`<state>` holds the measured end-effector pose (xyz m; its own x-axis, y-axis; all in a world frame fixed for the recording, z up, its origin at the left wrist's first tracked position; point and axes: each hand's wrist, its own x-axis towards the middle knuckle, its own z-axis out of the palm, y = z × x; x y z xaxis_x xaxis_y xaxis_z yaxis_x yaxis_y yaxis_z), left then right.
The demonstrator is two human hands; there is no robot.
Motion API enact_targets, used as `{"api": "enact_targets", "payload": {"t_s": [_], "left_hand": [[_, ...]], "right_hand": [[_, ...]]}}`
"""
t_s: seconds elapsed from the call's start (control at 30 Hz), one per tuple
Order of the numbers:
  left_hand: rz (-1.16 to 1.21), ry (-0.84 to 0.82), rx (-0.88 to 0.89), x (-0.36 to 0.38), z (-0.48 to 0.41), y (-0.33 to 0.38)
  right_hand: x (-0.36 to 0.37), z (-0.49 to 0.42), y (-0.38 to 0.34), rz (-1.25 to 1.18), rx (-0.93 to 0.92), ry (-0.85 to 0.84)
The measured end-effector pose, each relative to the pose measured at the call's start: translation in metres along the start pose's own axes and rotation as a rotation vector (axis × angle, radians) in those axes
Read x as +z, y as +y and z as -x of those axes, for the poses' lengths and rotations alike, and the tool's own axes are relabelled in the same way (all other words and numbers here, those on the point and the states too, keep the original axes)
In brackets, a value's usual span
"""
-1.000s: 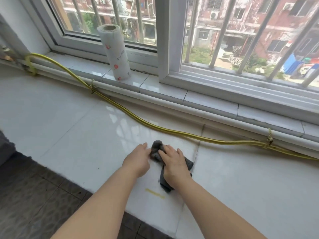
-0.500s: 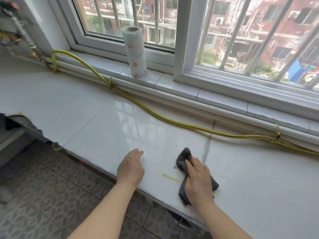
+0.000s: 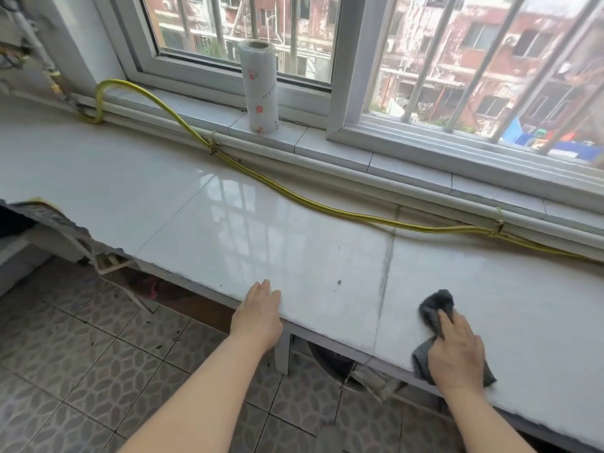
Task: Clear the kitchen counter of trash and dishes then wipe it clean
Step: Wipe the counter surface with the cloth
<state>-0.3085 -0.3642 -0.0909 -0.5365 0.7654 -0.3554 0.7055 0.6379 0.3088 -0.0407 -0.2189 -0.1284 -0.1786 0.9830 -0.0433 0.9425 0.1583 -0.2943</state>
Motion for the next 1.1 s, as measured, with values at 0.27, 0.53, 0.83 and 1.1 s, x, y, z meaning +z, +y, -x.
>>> {"api": "enact_targets", "payload": {"t_s": [0.27,0.53,0.83,1.1], "left_hand": [[-0.042,-0.001,0.02,-0.001,-0.003,0.004],[-0.065,-0.014,-0.011,0.0,-0.008,0.01],[-0.087,0.012,0.018,0.026,0.007,0.095],[-0.166,0.049,0.225,0.062,0.011,0.201]], "right_hand": [[-0.003,0.012,-0.015,0.123,0.16,-0.016],[0.021,0.0,-0.109,0.058,-0.245,-0.163],[0.006,-0.013,-0.047,-0.011,-0.372,-0.205],[-0.042,-0.045,0.111,0.035,0.024,-0.007]]}}
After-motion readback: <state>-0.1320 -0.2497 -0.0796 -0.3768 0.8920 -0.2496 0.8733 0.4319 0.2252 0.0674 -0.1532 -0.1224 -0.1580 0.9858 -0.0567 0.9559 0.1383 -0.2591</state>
